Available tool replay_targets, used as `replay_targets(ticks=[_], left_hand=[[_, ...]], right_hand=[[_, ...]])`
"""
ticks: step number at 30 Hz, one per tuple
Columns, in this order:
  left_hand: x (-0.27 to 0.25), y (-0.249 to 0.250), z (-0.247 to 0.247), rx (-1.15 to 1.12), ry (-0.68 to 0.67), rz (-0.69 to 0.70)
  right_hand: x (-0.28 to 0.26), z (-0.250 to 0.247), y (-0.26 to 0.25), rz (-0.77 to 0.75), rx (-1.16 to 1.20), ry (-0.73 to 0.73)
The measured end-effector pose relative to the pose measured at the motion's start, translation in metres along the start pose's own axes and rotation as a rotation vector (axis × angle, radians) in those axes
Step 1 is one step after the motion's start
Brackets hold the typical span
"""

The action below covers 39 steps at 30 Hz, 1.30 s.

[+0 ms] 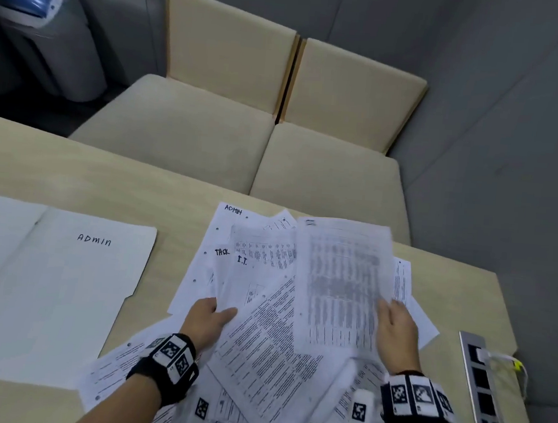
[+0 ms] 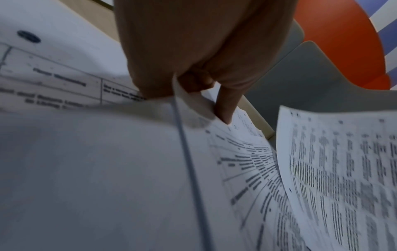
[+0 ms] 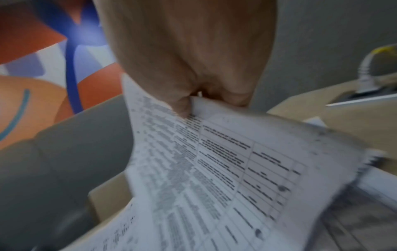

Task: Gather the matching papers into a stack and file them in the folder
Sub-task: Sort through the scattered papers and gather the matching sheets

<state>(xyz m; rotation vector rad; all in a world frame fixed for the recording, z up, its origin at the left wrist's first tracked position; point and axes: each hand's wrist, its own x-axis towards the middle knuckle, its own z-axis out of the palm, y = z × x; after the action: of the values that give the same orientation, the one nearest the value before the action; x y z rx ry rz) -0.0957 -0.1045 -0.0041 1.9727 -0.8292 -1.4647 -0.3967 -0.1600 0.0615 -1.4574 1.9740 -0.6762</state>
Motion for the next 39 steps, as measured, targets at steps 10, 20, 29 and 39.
replay_targets(ticks=[10,20,29,39], left_hand=[[-0.009,-0.003,0.006,-0.173,-0.074,0.012],[-0.006,-0.008,0.005,-0.226,0.040,0.017],[-0.014,-0.018,0.006,-0.250,-0.042,-0.021],[-0.022,-0.017,-0.004,-0.331,-0.049,0.035]], right_hand=[[-0.079,0.033,0.028,0.731,0.283,-0.186],[-0.071,0.025,0.048,0.512,0.361,-0.194],[-0.078,0.055,0.039,0.310,0.068,-0.340],[-0.061,0.042,0.048,0.516,0.178,0.072]])
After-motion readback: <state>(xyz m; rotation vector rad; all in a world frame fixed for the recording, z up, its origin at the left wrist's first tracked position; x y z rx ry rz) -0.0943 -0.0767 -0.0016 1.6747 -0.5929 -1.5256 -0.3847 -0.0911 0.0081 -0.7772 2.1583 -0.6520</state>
